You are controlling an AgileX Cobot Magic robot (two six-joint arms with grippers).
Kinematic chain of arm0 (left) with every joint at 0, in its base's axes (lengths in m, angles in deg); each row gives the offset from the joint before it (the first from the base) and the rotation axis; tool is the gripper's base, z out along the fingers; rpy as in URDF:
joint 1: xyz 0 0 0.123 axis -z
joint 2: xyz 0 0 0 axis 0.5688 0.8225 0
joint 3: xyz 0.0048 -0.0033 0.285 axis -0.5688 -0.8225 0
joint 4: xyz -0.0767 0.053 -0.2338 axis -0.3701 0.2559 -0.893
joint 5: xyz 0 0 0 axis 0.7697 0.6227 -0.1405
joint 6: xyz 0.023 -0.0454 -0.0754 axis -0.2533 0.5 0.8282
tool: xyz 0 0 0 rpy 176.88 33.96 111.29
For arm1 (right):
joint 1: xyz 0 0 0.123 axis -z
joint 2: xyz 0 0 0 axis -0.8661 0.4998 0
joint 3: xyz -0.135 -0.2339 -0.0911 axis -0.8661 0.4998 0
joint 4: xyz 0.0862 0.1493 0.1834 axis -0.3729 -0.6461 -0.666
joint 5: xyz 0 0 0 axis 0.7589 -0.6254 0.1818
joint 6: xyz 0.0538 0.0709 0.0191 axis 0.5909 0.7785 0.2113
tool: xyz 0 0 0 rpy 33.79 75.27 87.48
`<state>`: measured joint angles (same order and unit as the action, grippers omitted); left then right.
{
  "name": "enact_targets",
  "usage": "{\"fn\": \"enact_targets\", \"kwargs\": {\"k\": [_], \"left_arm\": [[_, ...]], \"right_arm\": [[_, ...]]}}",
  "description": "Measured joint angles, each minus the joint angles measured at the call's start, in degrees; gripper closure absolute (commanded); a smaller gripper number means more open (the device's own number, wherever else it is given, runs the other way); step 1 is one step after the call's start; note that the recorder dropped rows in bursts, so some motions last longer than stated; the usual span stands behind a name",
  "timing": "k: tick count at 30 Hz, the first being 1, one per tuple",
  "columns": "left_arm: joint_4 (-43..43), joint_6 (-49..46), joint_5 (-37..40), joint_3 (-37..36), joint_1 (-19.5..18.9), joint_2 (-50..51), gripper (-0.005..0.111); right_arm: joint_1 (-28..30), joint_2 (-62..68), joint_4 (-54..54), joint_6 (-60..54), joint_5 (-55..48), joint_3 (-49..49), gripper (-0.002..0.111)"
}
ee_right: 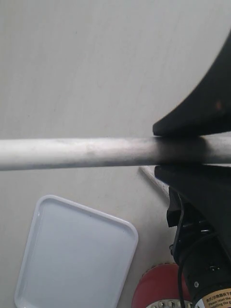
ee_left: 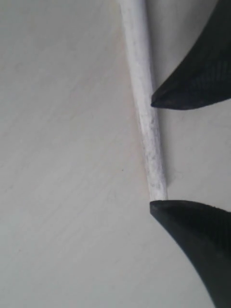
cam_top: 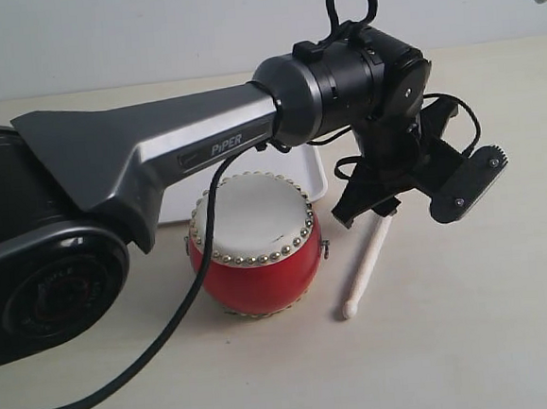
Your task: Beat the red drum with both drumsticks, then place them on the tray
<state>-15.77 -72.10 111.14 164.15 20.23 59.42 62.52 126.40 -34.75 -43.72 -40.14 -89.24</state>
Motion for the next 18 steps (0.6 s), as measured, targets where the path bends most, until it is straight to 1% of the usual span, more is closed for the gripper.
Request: {"fn": "enact_targets", "kwargs": {"k": [18], "left_arm": [[0.0,-0.1,-1.1,0.0,0.0,0.0,0.052]], "right_arm": [[0.0,0.0,-2.9,0.0,0.0,0.0,0.108]]}}
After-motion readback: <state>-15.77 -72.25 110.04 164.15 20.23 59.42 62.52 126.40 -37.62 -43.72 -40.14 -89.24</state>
